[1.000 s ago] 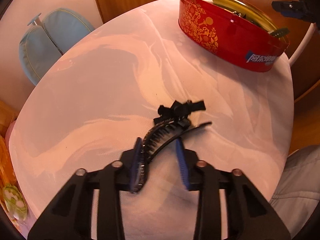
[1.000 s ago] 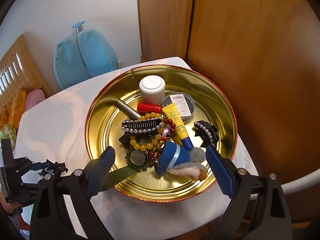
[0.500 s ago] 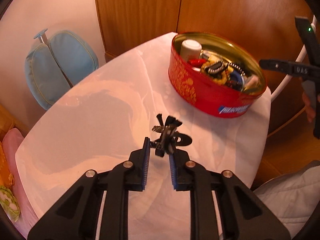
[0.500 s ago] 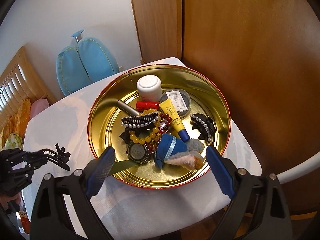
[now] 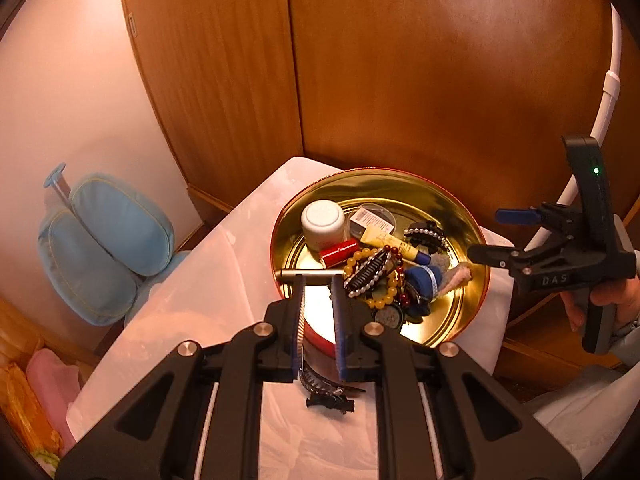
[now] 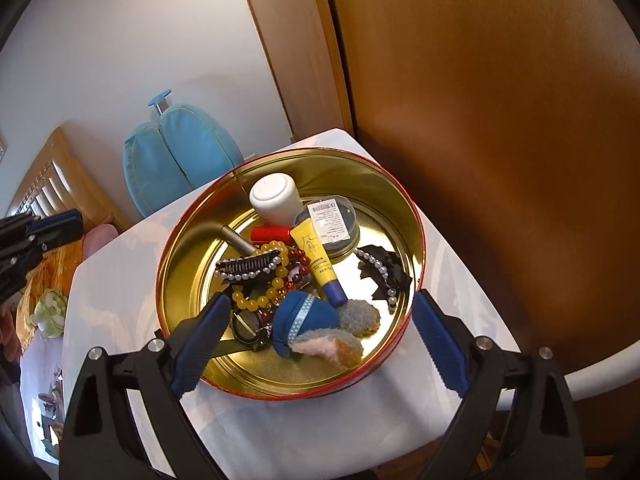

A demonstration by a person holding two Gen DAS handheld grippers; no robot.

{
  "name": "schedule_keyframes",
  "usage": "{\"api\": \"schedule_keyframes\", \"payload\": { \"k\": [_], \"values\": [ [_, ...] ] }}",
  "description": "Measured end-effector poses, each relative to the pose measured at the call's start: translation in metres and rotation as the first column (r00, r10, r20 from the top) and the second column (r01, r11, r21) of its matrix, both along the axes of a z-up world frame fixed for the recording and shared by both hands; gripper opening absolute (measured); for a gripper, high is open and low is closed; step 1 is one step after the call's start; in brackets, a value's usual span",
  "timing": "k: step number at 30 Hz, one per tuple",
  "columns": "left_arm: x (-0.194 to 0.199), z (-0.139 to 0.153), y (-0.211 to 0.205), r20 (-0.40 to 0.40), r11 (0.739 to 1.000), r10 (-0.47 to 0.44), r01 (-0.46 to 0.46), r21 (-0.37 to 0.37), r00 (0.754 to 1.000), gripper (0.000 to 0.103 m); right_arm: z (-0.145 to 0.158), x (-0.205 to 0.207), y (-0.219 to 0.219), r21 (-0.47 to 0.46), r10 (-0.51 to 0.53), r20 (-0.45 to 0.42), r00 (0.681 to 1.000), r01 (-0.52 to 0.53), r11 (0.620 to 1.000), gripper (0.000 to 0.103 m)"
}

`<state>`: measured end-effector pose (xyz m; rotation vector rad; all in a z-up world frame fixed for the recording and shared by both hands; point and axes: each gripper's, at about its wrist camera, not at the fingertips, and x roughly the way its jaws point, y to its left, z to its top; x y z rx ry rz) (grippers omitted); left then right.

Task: Organize jewelry
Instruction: 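Grasp the long black claw clip with the left tool and lift it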

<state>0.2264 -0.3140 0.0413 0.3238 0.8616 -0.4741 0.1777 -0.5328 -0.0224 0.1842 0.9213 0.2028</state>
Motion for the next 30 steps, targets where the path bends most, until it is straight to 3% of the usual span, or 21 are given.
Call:
{"api": "schedule_keyframes", "payload": {
  "k": [3, 5, 6, 17, 25, 30],
  "values": [
    [0.013, -0.012, -0.007, -0.023, 1.000, 0.016, -0.016, 0.025, 1.000, 0.020, -0.003, 0.000, -0.010, 0.013, -0.006, -0.009, 1.000, 0.006, 1.000, 0.093],
    [0.016, -0.025, -0.003, -0.057, 0.998, 0.049, -0.047, 0.037, 0.997, 0.072, -0.003, 0.000, -0.013, 0.020, -0.011, -0.013, 1.000, 0.012, 1.000, 0.093],
    [0.014, -0.031, 0.002, -0.057, 0.997, 0.069, -0.066, 0.044, 0.996, 0.075, -0.003, 0.000, -0.014, 0.025, -0.012, -0.012, 1.000, 0.012, 1.000, 0.093],
    [-0.003, -0.084, 0.048, -0.204, 0.985, 0.171, -0.163, 0.052, 0.964, 0.075, -0.001, 0.007, 0.009, 0.017, 0.035, -0.012, 0.999, -0.035, 0.999, 0.094],
    [0.019, -0.154, 0.060, -0.361, 0.957, 0.287, -0.282, 0.067, 0.887, 0.075, -0.004, 0.005, 0.017, 0.012, 0.053, -0.019, 0.998, -0.052, 0.999, 0.094],
    [0.024, -0.175, 0.055, -0.382, 0.950, 0.312, -0.297, 0.099, 0.870, 0.075, -0.006, 0.004, 0.011, 0.013, 0.031, -0.028, 0.999, -0.031, 0.999, 0.094]
  ]
}}
